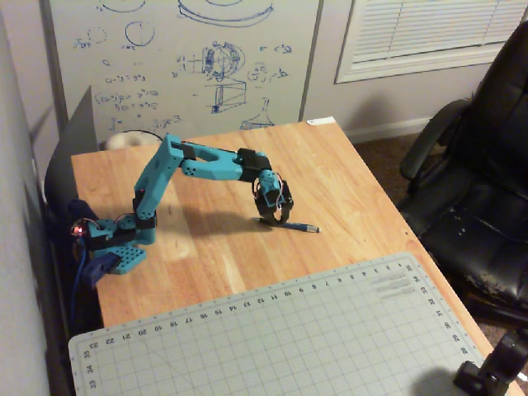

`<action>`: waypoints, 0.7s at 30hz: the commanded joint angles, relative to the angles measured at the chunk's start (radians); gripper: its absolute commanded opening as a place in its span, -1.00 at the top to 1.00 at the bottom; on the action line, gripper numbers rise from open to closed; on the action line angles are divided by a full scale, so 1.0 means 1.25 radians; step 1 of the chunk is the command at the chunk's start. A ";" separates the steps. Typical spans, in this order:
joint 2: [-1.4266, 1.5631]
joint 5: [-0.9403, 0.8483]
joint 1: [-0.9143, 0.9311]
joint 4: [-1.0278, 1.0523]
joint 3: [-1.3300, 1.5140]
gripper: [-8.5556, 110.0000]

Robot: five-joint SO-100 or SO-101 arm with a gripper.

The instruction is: Touch the pen.

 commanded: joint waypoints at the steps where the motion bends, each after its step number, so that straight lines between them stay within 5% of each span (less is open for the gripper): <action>1: 0.110 0.001 0.006 -0.005 -0.028 0.85; 21: 0.031 0.009 -0.040 -0.009 -0.058 0.85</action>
